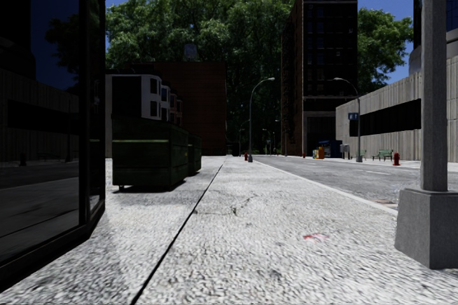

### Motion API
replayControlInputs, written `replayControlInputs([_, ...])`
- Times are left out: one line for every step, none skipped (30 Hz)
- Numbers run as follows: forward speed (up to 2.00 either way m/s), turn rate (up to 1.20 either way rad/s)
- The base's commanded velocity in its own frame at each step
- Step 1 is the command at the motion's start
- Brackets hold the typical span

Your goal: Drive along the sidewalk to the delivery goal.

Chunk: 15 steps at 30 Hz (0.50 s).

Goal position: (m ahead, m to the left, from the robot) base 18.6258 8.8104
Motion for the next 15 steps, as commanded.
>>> replayControlInputs([2.0, 0.0])
replayControlInputs([2.0, 0.0])
replayControlInputs([2.0, 0.0])
replayControlInputs([2.0, 0.0])
replayControlInputs([2.0, 0.0])
replayControlInputs([2.0, 0.0])
replayControlInputs([2.0, 0.0])
replayControlInputs([2.0, 0.0])
replayControlInputs([2.0, 0.0])
replayControlInputs([2.0, 0.0])
replayControlInputs([2.0, 0.0])
replayControlInputs([2.0, 0.0])
replayControlInputs([2.0, 0.0])
replayControlInputs([2.0, 0.0])
replayControlInputs([2.0, 0.0])
